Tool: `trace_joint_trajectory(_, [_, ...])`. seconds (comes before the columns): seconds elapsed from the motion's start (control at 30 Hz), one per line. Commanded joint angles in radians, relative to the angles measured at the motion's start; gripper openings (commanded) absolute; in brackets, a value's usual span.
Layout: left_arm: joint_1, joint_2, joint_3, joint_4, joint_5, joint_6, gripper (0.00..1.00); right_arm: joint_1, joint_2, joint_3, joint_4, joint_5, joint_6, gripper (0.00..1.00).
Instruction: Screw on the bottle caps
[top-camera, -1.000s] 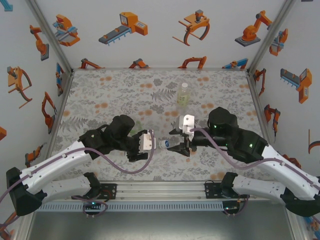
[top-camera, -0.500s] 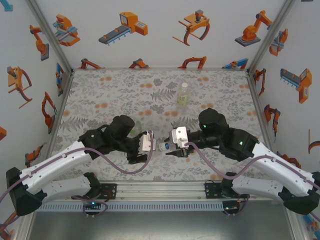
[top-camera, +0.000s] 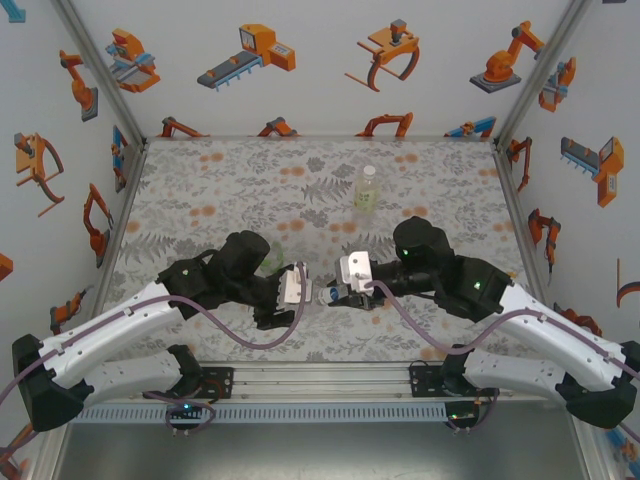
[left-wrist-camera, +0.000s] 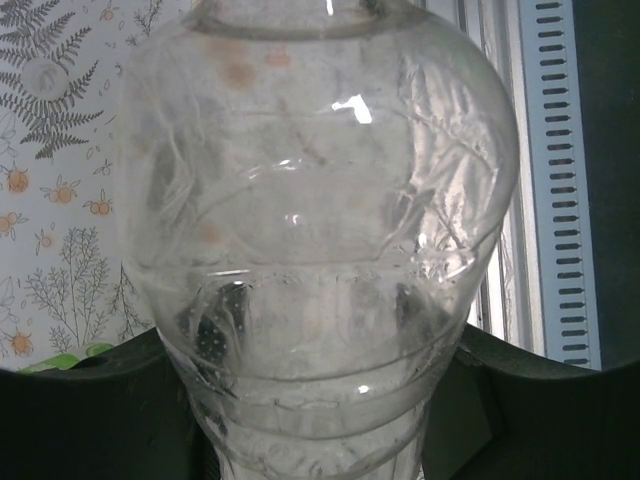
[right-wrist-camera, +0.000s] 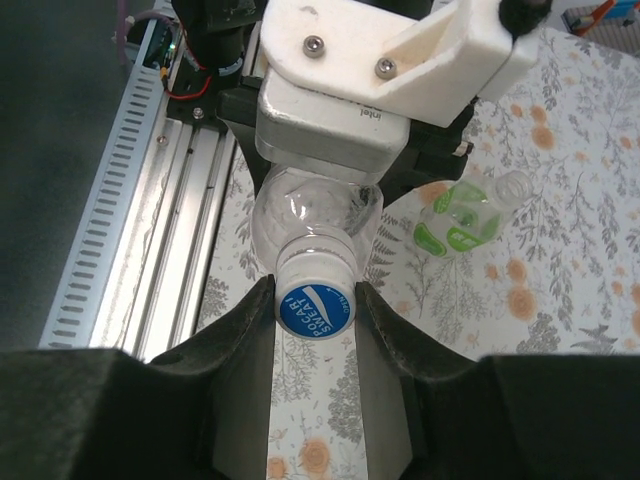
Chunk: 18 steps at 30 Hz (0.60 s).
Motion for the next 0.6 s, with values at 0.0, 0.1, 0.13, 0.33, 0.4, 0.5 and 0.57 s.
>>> trace_joint_trajectory(0.0, [-0.001,-0.005,0.029,0.015,-0.019,-0.022,0.0,0.005,0.0,-0.027,0.074,0.02,0.161,0.06])
trace_joint_trajectory(0.1, [-0.002,-0.006,0.018,0.042,-0.058,-0.036,0.0,0.005,-0.008,-0.069,0.161,0.104,0.43,0.0])
trace_joint_trajectory(0.13, [-0.002,-0.008,0.013,0.052,-0.072,-0.042,0.0,0.005,-0.009,-0.083,0.189,0.152,0.54,0.0])
trace_joint_trajectory(0.33, [-0.003,-0.03,-0.025,0.13,-0.142,-0.057,0.0,0.005,-0.008,-0.137,0.236,0.377,1.198,0.0])
trace_joint_trajectory(0.4, [-0.003,-0.036,-0.034,0.148,-0.157,-0.057,0.0,0.005,-0.004,-0.147,0.226,0.438,1.416,0.0])
trace_joint_trajectory(0.5, [-0.002,-0.041,-0.04,0.161,-0.175,-0.052,0.0,0.005,-0.007,-0.157,0.209,0.494,1.663,0.0])
trace_joint_trajectory(0.57, [-0.003,-0.042,-0.042,0.167,-0.18,-0.048,0.0,0.005,-0.012,-0.168,0.219,0.527,1.78,0.0])
